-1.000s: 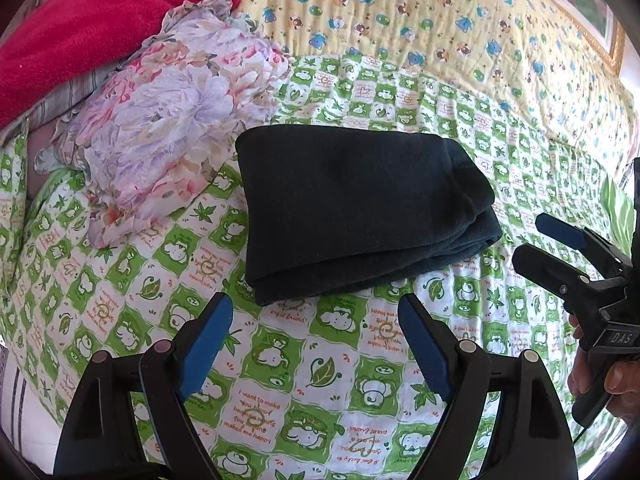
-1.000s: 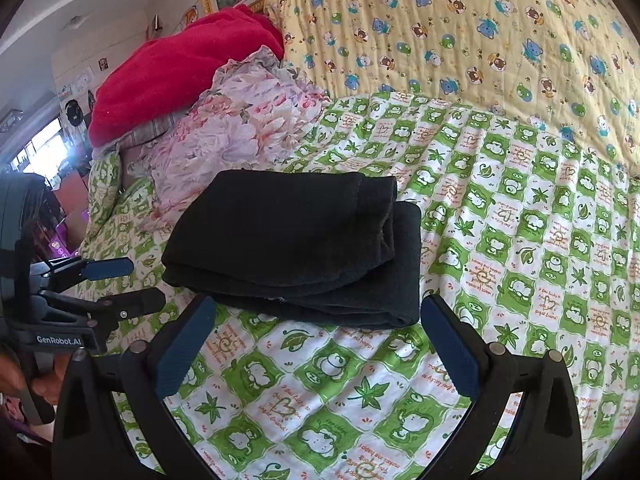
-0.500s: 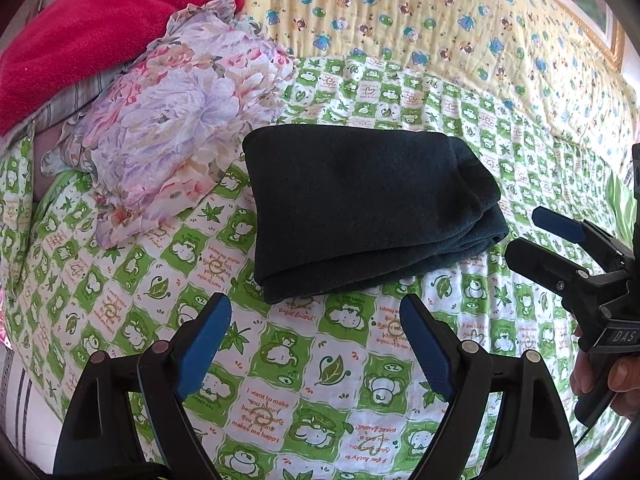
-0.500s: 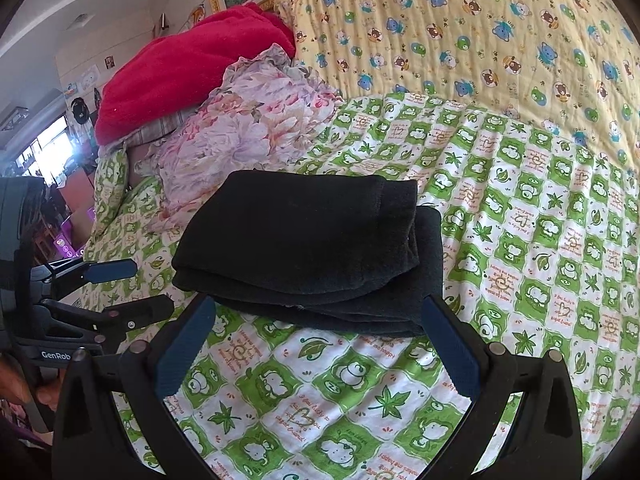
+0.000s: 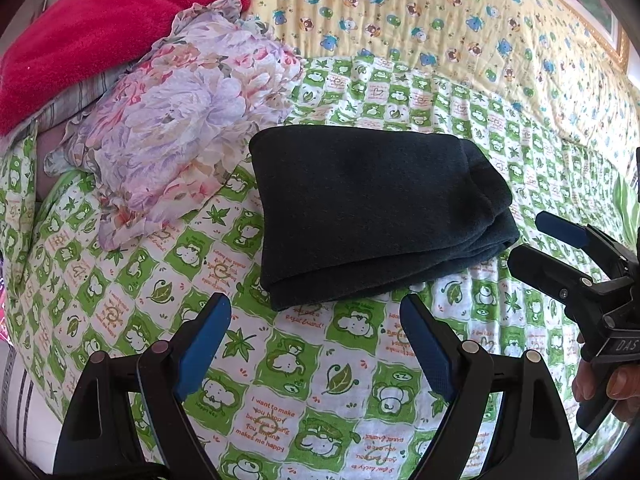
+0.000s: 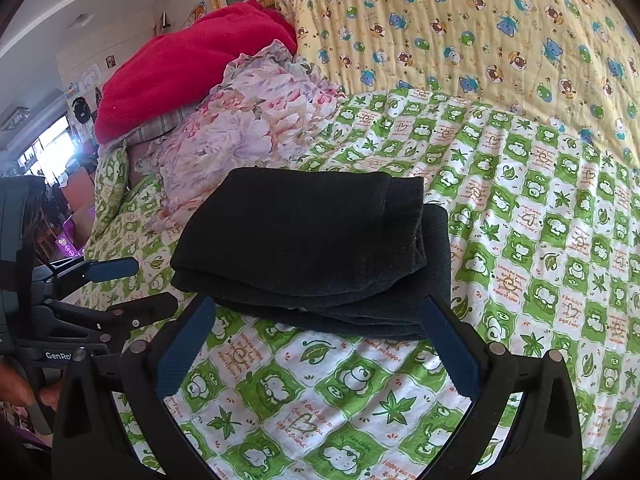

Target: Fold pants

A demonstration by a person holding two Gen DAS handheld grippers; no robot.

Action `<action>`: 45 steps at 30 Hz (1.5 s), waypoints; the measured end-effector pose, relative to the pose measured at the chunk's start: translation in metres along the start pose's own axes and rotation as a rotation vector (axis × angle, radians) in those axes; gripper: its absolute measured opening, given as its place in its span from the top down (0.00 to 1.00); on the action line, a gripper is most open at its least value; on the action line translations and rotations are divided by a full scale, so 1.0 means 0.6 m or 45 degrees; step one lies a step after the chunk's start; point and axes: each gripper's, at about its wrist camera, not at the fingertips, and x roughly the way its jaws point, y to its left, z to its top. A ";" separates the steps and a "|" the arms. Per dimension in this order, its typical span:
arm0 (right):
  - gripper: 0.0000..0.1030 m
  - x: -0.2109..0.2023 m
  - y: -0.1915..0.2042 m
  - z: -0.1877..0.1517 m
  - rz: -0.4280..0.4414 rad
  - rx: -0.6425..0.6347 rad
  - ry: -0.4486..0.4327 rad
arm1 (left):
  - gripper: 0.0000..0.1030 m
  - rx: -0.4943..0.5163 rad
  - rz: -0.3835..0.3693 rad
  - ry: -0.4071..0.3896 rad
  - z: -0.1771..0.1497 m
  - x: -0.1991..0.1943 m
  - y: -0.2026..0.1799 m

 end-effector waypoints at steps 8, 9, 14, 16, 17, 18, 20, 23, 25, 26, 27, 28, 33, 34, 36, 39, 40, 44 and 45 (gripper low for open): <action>0.01 0.004 0.003 0.000 0.003 -0.021 -0.018 | 0.16 0.004 0.001 -0.007 0.002 0.003 -0.001; 0.01 0.006 0.004 0.001 0.002 -0.023 -0.016 | 0.16 0.005 0.001 -0.007 0.002 0.003 -0.001; 0.01 0.008 0.005 0.001 0.005 -0.022 -0.011 | 0.16 0.017 0.001 -0.014 0.004 0.004 -0.003; 0.01 0.010 0.005 0.001 0.003 -0.021 -0.006 | 0.16 0.016 0.001 -0.015 0.005 0.005 -0.002; 0.01 0.010 0.004 0.002 0.003 -0.021 -0.006 | 0.16 0.015 0.001 -0.015 0.005 0.005 -0.002; 0.01 0.010 0.004 0.002 0.002 -0.021 -0.007 | 0.16 0.013 0.001 -0.014 0.006 0.005 -0.001; 0.01 0.012 0.002 0.003 0.005 -0.017 -0.006 | 0.16 0.012 -0.001 -0.014 0.008 0.007 0.001; 0.01 0.014 0.000 0.004 0.002 -0.013 -0.007 | 0.16 0.011 0.000 -0.014 0.011 0.009 0.002; 0.01 0.014 -0.001 0.004 -0.001 -0.011 -0.005 | 0.16 0.012 0.001 -0.012 0.011 0.009 0.002; 0.01 0.015 -0.001 0.005 0.001 -0.008 -0.004 | 0.16 0.012 0.001 -0.012 0.011 0.010 0.002; 0.01 0.015 -0.002 0.005 0.001 -0.007 -0.004 | 0.16 0.011 0.001 -0.011 0.011 0.010 0.002; 0.01 0.015 -0.003 0.005 -0.001 -0.007 -0.004 | 0.16 0.011 0.000 -0.011 0.012 0.010 0.002; 0.01 0.016 -0.005 0.005 -0.001 -0.002 -0.005 | 0.15 0.016 -0.005 -0.010 0.014 0.014 -0.001; 0.01 0.016 -0.006 0.005 0.000 -0.002 -0.004 | 0.15 0.016 -0.004 -0.010 0.014 0.015 -0.001; 0.01 0.016 -0.006 0.006 -0.002 -0.002 -0.002 | 0.15 0.016 -0.005 -0.009 0.014 0.015 -0.001; 0.01 0.016 -0.007 0.006 -0.004 -0.001 -0.004 | 0.15 0.013 -0.005 -0.008 0.016 0.016 -0.002; 0.01 0.016 -0.007 0.007 -0.003 0.000 -0.005 | 0.15 0.014 -0.005 -0.009 0.017 0.016 -0.002; 0.01 0.016 -0.007 0.010 0.000 0.004 -0.007 | 0.15 0.016 -0.004 -0.007 0.018 0.018 -0.004; 0.01 0.017 -0.007 0.011 -0.002 0.003 -0.007 | 0.15 0.014 -0.004 -0.008 0.017 0.017 -0.003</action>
